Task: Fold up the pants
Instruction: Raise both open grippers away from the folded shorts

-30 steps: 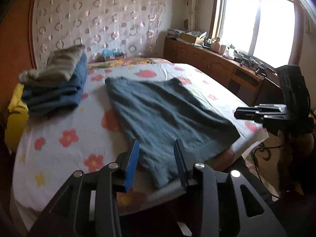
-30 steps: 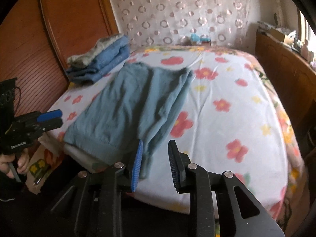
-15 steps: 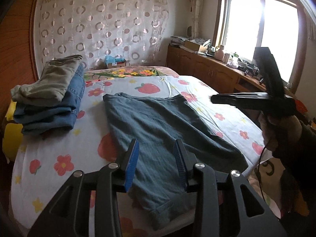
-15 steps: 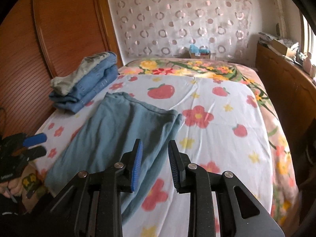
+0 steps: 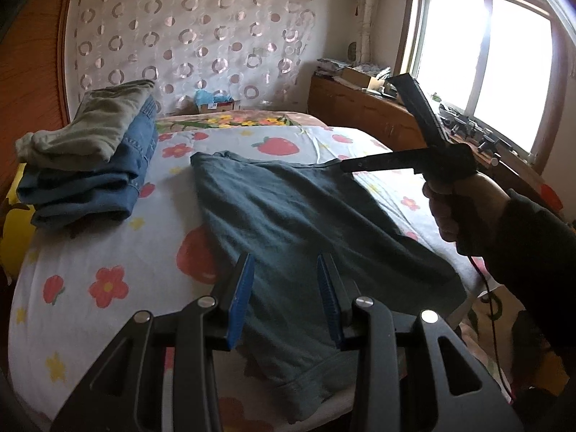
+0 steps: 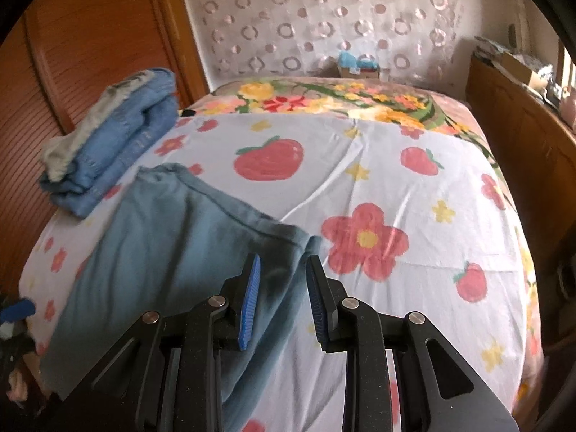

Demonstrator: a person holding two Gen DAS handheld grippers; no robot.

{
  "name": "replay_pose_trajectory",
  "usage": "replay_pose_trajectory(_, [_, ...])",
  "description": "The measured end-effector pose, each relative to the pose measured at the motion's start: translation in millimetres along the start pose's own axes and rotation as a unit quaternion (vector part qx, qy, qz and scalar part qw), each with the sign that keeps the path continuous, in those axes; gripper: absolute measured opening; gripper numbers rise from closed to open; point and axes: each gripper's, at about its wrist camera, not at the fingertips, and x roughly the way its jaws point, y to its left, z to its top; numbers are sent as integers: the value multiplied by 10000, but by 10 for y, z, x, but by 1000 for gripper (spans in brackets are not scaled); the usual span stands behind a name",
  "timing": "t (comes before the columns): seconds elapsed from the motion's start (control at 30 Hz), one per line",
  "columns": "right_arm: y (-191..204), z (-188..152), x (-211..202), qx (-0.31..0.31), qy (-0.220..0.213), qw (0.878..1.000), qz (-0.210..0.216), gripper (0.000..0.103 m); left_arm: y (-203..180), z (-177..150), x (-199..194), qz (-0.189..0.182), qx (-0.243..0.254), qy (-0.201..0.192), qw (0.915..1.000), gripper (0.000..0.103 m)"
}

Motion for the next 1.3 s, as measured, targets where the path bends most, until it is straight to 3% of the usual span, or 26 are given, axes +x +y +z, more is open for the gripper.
replay_pose_trajectory(0.17, [-53,25,182,81,150,9998,-110,18,9,-24,17,54,23,34,10000,35])
replay_pose_trajectory(0.33, [-77,51,193,104,109,9998,-128,2,3,-42,23,56,26,76,10000,35])
replay_pose_trajectory(0.47, [-71,104,93,62,-177,9993,-313,0,-11,-65,38,60,55,94,9999,35])
replay_pose_trajectory(0.63, [-121,153,72,235,-211,9974,-644,0,1,-84,96,122,99,188,9997,35])
replay_pose_trajectory(0.73, [-138,168,60,233,-192,9960,-844,11,23,-112,138,137,83,269,9995,35])
replay_pose_trajectory(0.87, [-130,125,-77,230,-169,9972,-686,15,31,-146,183,144,86,361,9992,35])
replay_pose_trajectory(0.97, [-10,19,-284,83,-217,9984,-525,34,22,-156,225,189,79,451,9988,35])
replay_pose_trajectory(1.03, [85,-85,-441,3,-286,9988,-392,55,22,-172,250,219,63,516,9984,35])
replay_pose_trajectory(1.3, [497,-648,-852,-324,-338,9988,-125,58,7,-227,356,324,60,677,9972,36])
